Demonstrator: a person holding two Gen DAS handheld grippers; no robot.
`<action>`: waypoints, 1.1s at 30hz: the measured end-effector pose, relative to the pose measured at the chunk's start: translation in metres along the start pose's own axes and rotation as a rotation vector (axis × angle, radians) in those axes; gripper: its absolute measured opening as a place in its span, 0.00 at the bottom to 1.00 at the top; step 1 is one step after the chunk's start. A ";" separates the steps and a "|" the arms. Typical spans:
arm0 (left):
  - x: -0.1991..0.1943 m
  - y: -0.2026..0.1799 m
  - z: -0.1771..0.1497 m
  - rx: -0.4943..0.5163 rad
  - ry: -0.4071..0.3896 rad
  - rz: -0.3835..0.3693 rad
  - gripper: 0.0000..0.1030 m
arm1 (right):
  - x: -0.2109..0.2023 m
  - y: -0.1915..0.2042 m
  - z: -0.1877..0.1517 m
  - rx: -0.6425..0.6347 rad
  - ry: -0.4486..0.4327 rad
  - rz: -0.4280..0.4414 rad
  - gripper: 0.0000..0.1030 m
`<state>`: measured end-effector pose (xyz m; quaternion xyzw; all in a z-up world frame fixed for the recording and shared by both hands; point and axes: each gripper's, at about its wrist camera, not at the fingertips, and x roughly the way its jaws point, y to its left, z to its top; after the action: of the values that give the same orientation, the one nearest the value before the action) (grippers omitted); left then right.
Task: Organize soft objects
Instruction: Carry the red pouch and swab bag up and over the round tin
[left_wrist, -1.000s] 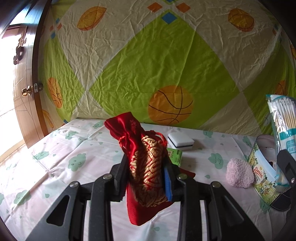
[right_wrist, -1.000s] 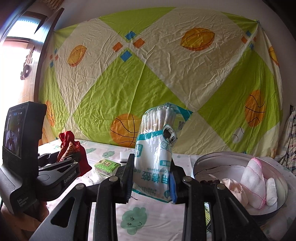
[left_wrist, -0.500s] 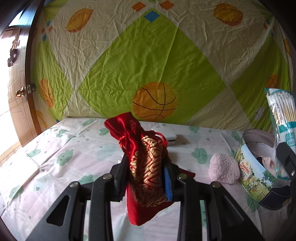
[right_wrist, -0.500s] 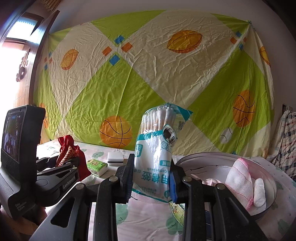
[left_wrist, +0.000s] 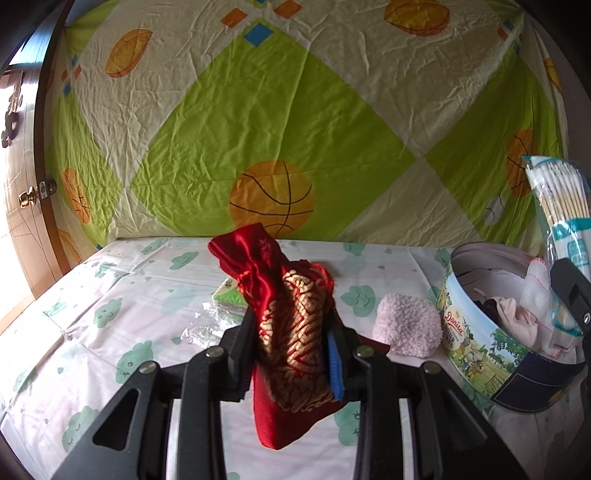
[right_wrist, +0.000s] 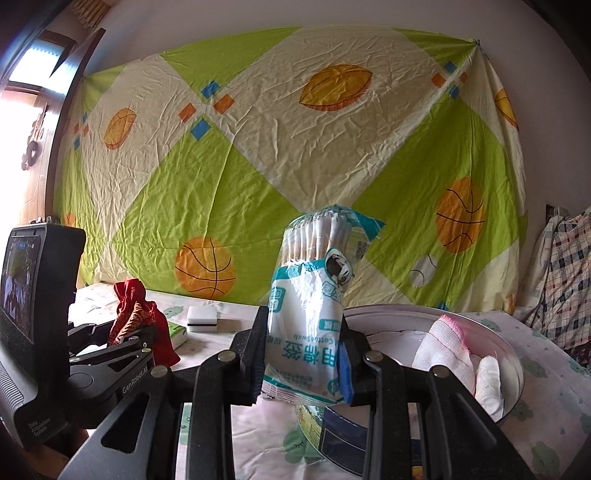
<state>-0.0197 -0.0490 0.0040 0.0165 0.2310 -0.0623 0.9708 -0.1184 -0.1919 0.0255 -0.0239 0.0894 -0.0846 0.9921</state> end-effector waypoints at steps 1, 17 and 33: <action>0.000 -0.002 0.000 0.000 0.001 -0.001 0.31 | -0.001 -0.003 0.000 0.002 -0.001 -0.003 0.33; -0.011 -0.045 0.005 0.028 -0.002 -0.056 0.31 | -0.010 -0.051 0.002 0.029 -0.018 -0.066 0.33; -0.021 -0.094 0.019 0.077 -0.039 -0.118 0.31 | -0.013 -0.098 0.004 0.030 -0.033 -0.144 0.33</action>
<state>-0.0423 -0.1405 0.0301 0.0389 0.2099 -0.1285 0.9684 -0.1462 -0.2858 0.0377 -0.0167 0.0697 -0.1566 0.9851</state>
